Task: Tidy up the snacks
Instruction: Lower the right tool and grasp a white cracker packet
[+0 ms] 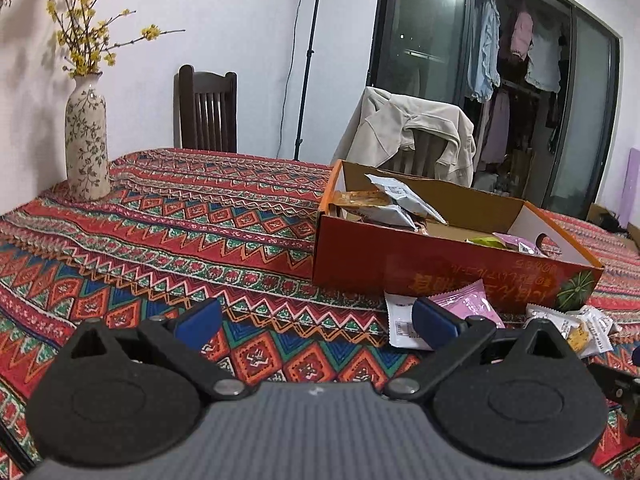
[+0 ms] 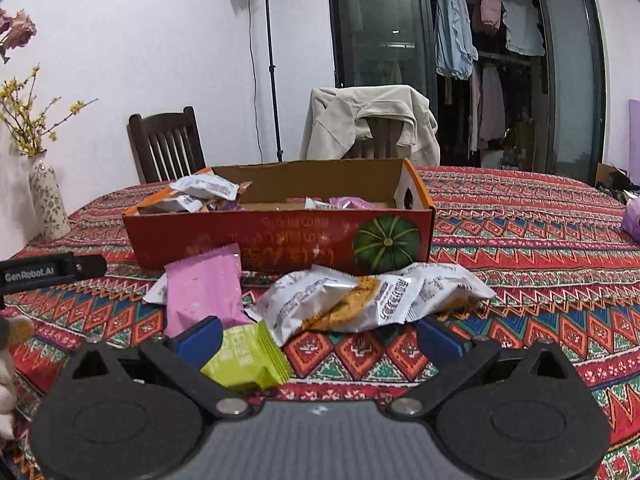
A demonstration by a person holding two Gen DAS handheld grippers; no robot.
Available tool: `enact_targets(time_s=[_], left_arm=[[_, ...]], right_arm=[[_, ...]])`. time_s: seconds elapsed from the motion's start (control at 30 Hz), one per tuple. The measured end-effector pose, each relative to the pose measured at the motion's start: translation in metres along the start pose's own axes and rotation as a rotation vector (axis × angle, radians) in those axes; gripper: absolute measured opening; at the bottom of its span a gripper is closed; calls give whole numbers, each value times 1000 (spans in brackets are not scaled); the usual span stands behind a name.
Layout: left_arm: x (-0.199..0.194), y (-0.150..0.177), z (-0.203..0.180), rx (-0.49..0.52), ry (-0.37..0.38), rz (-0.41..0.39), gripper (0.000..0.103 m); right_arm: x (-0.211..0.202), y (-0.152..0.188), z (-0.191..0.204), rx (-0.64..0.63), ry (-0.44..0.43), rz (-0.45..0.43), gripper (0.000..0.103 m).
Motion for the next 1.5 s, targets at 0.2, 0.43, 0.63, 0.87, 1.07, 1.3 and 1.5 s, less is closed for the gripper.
enact_targets(time_s=[0.2, 0.43, 0.63, 0.87, 1.07, 1.3, 1.5], left_arm=[[0, 1, 4, -29, 22, 2, 103], [0, 2, 6, -47, 32, 16, 103], [1, 2, 8, -59, 36, 19, 103], [1, 3, 11, -69, 30, 18, 103], [3, 4, 13, -82, 7, 31, 103], [7, 4, 14, -85, 9, 48, 103], [7, 5, 15, -89, 18, 48, 103]], right_arm=[[2, 3, 3, -13, -5, 9, 103], [4, 4, 4, -21, 2, 26, 103], [3, 1, 7, -39, 20, 24, 103], [4, -20, 4, -59, 62, 3, 103], [29, -36, 11, -107, 93, 42, 103], [59, -44, 24, -163, 101, 82, 96], [67, -35, 29, -169, 43, 83, 87]])
Point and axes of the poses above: each gripper's, at about its wrist camera, not at the fingertips, and x roughly the way its jaws point, z to its left, y to its underside, the point moved 6 cm from there along x, roughly the way its jaws point, and after that the axes turned 9 degrees about z, right-handed, at the moved point
